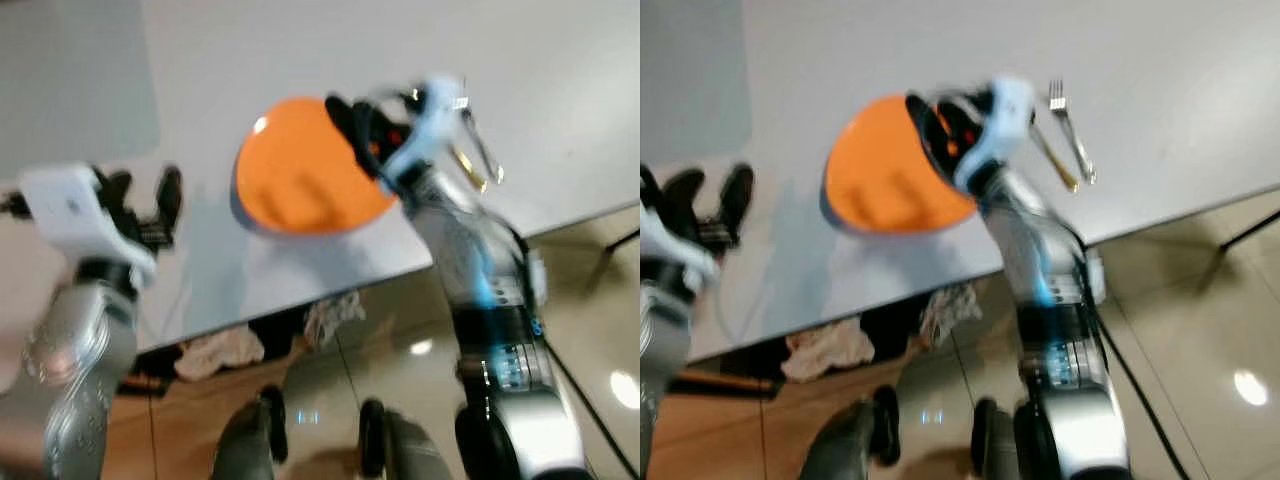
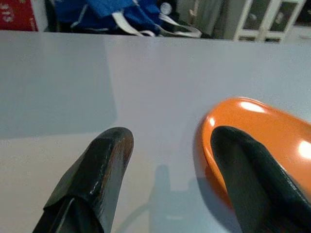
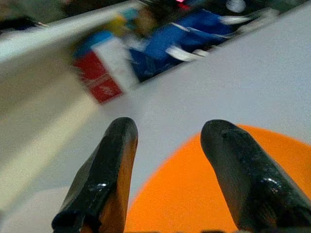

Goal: Setting the table

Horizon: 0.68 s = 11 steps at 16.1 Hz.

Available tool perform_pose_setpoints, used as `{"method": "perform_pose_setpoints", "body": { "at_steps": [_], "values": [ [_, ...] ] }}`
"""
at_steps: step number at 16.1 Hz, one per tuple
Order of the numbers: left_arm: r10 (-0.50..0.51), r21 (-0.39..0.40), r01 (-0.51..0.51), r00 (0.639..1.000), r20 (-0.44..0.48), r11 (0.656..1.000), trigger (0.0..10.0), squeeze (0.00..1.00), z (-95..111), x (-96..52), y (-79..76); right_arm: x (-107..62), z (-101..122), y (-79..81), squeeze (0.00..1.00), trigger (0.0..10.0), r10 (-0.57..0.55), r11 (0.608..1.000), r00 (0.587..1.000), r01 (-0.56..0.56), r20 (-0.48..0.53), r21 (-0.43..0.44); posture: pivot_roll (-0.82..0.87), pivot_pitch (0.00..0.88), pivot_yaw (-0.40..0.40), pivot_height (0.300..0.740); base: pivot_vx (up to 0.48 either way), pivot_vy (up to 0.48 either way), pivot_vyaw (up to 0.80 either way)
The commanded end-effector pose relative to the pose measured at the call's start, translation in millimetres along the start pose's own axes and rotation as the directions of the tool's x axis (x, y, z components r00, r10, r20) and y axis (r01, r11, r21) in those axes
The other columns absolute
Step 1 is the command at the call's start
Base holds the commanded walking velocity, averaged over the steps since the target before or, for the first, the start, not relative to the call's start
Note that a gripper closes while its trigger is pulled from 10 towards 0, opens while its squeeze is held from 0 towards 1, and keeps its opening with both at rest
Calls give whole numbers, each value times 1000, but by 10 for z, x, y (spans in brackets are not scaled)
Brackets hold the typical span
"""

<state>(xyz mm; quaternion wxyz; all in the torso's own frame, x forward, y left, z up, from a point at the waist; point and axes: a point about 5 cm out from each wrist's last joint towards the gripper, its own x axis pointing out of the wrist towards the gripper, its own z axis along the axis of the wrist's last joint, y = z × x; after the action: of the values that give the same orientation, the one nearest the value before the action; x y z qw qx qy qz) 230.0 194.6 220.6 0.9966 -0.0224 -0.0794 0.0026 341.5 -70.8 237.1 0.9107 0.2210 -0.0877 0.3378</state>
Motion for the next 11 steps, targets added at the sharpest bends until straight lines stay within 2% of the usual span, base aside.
{"method": "perform_pose_setpoints", "body": {
  "at_steps": [1, 2, 3, 5, 7, 8, 9, 10, 11],
  "values": [
    [-36, 33, 35, 999, 30, 999, 10000, 0, 31, -66, -63, -128, 27, 168, 0, 10000, 123, 992, 992, -123, 3, -1, -43, 243, -29, 740, 0, 0, 0],
    [-16, -7, 16, 1000, 17, 1000, 10000, 0, -5, -81, -62, -260, -58, 210, 0, 10000, 158, 987, 987, -159, -25, -14, -40, 228, -33, 740, 0, 0, 0],
    [-9, -20, 9, 1000, -9, 1000, 10000, 0, -64, -101, -68, -380, -171, 199, 0, 10000, 141, 990, 988, -142, -64, -18, -38, 220, -33, 740, 0, 472, 0],
    [-1, 19, 2, 998, -55, 1000, 10000, 0, -231, -101, -72, -526, -370, 83, 0, 10000, 41, 996, 990, -51, -137, -74, -32, 202, -38, 740, 0, 476, 0],
    [5, -25, -7, 997, -76, 1000, 10000, 0, -415, -75, -110, -643, -541, -65, 0, 10000, -100, 978, 978, 64, -181, -197, -39, 171, -35, 740, 0, 476, 0],
    [-8, -27, 6, 996, -84, 1000, 10000, 0, -456, -72, -141, -654, -554, -59, 0, 10000, -93, 977, 978, 53, -189, -207, -40, 165, -33, 740, 0, 476, 0],
    [-28, -29, 25, 994, -107, 999, 10000, 0, -554, -75, -190, -669, -566, -29, 0, 10000, -46, 984, 978, 9, -205, -176, -39, 155, -32, 740, 0, 476, 0],
    [-38, -65, 30, 992, -117, 997, 10000, 0, -606, -72, -227, -661, -565, -23, 0, 10000, -29, 986, 979, -5, -203, -167, -42, 148, -33, 740, 0, 476, 788],
    [-68, -90, 58, 991, -114, 994, 10000, 0, -661, -54, -316, -622, -564, 10, 0, 10000, 16, 978, 979, -58, -202, -203, -39, 139, -28, 740, 0, 476, 775]
  ]
}}
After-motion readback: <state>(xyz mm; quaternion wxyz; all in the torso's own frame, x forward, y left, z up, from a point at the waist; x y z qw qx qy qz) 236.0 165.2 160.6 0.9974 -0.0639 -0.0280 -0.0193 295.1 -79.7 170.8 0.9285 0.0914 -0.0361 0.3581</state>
